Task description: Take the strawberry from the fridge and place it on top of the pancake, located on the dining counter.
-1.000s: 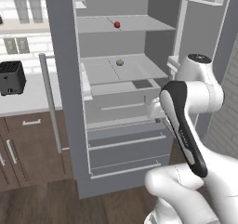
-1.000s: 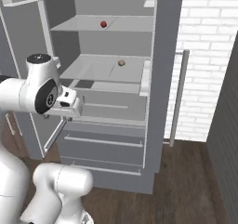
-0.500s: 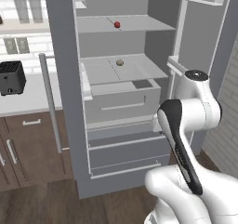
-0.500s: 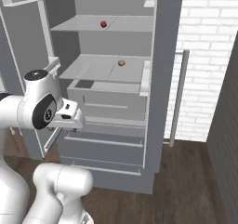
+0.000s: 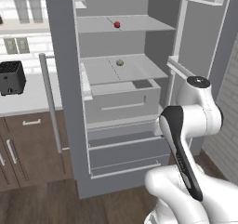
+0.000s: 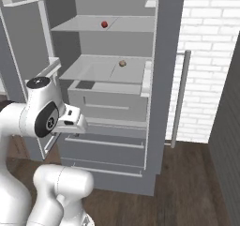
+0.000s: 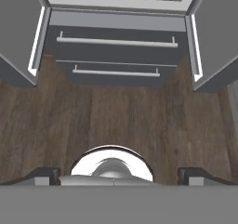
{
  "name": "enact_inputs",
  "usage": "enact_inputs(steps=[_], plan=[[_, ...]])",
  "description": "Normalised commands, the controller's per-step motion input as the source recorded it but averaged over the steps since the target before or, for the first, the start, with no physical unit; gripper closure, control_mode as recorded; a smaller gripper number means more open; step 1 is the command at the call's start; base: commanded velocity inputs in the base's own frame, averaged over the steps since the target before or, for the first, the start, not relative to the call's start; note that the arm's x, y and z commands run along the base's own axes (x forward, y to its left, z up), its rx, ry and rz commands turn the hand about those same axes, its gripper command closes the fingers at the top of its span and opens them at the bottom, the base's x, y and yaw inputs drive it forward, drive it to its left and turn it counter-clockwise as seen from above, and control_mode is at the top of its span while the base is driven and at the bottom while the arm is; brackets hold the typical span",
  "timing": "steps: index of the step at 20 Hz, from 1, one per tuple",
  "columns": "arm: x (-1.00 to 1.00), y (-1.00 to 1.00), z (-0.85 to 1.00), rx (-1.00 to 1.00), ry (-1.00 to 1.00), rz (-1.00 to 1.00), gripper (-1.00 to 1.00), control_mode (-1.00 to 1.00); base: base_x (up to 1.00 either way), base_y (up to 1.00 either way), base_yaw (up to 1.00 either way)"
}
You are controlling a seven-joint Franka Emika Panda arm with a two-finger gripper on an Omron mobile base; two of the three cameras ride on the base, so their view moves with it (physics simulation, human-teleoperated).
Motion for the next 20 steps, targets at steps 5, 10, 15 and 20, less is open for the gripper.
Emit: enact_inputs(steps=[5, 10, 15, 20], plan=[[0.01, 0.00, 0.00, 0.00, 0.00, 0.00, -1.00, 1.00, 0.05, 0.00, 0.00], [0.00, 0.00, 0.00, 0.00, 0.00, 0.00, -1.00, 1.00, 0.52, 0.00, 0.03], [0.00, 0.00, 0.00, 0.00, 0.00, 0.00, -1.00, 1.00, 0.68, 0.00, 0.02], [0.00, 0.00, 0.00, 0.00, 0.00, 0.00, -1.00, 1.00, 0.64, 0.00, 0.00]])
